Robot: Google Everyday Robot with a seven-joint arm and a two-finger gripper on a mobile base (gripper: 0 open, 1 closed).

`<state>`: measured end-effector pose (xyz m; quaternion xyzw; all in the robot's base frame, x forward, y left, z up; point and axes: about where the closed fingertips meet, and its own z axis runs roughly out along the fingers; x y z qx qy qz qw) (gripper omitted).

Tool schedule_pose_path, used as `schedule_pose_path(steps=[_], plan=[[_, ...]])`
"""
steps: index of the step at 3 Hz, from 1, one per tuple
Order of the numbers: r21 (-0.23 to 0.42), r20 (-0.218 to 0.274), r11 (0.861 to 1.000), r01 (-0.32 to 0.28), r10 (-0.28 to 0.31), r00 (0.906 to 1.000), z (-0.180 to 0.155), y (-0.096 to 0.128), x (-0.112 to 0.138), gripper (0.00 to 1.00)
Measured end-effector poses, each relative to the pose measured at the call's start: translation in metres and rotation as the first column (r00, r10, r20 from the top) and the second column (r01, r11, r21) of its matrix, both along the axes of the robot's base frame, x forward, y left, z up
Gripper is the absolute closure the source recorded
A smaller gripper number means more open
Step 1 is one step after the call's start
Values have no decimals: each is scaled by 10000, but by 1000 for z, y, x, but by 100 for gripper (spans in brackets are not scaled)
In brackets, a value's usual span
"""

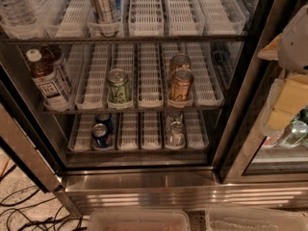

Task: Pick green can from middle shelf of fridge

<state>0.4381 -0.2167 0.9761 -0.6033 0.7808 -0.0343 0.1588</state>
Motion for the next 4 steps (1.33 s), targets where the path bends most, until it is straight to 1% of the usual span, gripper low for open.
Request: schedule_pose_path(steps=[1,2,3,4], plan=[[0,-1,10000,0,0,10000,0,0,0,0],[-28,-97,10000,31,-31,9999,-9,2,3,0],[26,-265,9999,-152,153,9995,-36,12,2,0],[704,-172,9966,-433,446,9989,-70,31,-13,0]])
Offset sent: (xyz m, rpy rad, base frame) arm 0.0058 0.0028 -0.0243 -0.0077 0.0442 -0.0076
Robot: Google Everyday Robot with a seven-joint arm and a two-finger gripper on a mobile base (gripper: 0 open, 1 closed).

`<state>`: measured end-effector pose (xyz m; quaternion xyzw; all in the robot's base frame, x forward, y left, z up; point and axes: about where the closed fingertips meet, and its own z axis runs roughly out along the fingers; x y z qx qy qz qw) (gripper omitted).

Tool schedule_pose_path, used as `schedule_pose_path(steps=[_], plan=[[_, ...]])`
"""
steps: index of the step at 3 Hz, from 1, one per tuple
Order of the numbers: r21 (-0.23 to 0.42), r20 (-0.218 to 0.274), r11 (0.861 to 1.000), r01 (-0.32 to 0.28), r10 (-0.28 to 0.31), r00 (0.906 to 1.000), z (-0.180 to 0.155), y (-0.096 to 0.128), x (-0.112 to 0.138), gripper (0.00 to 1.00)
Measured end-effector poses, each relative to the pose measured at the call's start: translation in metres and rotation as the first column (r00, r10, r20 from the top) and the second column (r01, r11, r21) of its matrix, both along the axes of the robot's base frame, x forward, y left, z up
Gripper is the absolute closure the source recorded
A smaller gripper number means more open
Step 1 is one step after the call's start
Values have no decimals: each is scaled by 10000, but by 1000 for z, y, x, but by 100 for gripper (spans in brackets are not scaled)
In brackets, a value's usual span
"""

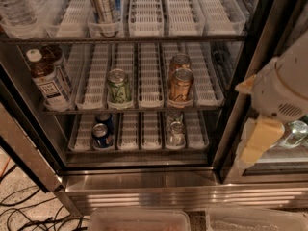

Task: Pick green can from middle shelf of fridge

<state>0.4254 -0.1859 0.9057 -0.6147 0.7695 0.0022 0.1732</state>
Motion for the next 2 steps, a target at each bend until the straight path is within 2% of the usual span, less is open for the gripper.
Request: schedule_pose_path(steps=[1,2], plan=[[1354,322,9907,-143,101,9994,-36,22,-20,0],[2766,1146,9593,-565,254,9931,-57,53,-20,0]])
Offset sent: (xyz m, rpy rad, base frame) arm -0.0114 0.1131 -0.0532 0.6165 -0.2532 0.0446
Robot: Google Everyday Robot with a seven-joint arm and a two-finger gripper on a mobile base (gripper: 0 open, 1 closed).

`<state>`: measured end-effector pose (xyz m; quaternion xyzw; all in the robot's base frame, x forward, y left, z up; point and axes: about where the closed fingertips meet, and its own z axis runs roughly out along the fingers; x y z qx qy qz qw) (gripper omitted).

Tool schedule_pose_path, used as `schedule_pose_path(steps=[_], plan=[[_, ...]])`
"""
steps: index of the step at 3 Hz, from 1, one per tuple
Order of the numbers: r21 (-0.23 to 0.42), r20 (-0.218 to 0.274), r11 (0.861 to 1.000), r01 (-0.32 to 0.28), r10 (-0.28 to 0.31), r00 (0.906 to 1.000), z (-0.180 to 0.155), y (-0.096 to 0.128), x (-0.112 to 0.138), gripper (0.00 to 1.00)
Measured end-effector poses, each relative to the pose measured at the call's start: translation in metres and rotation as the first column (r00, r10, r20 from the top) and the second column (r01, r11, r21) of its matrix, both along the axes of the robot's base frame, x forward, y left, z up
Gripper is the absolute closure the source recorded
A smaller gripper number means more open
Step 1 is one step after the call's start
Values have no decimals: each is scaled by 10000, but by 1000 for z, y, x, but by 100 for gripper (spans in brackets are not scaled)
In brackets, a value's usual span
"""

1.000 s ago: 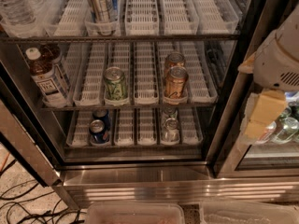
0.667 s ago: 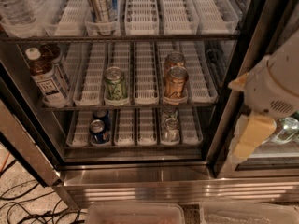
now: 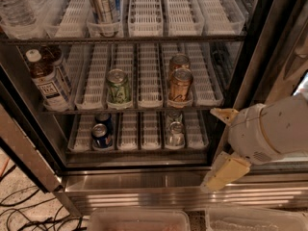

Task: Pick green can from middle shelf of fridge

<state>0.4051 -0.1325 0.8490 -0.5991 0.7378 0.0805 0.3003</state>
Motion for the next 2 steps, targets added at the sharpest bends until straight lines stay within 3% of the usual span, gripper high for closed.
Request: schedule_pose_path(steps=[1,2], plan=[[1490,776,9888,118,-236,9967,7,47,8,0],[3099,852,9485,659,-968,9917,24,88,21,0]])
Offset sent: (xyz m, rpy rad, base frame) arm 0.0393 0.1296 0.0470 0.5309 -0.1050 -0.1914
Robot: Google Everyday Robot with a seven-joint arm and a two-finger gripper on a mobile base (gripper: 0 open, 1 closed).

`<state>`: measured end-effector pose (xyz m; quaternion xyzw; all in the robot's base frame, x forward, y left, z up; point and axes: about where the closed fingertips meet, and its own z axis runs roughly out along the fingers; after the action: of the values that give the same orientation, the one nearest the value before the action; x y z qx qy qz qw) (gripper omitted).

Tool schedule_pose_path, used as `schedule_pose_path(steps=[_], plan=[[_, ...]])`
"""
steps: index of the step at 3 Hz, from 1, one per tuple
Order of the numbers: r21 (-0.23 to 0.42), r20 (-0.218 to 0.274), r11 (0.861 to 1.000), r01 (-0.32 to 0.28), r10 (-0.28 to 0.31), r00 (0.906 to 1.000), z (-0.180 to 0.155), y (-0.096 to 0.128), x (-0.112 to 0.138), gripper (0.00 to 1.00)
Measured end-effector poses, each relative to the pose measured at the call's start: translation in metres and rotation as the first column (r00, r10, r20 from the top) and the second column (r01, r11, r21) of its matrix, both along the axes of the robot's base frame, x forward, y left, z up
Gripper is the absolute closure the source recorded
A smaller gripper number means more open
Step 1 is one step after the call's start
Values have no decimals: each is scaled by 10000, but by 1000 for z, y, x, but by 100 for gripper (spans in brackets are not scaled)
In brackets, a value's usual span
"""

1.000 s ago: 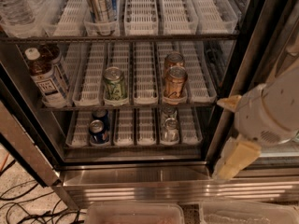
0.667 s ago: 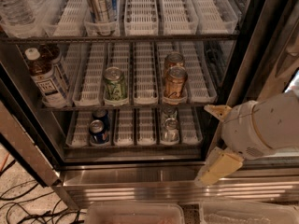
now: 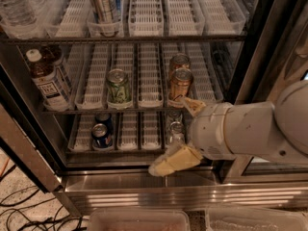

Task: Pick green can from middle shelf of fridge

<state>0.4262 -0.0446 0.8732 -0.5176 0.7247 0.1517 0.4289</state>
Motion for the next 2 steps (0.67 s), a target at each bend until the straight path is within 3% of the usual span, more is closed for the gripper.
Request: schedule_pose_path(steps=[2], plan=[[458,-8,9988,162,-161,9999,3,8,-3,0]])
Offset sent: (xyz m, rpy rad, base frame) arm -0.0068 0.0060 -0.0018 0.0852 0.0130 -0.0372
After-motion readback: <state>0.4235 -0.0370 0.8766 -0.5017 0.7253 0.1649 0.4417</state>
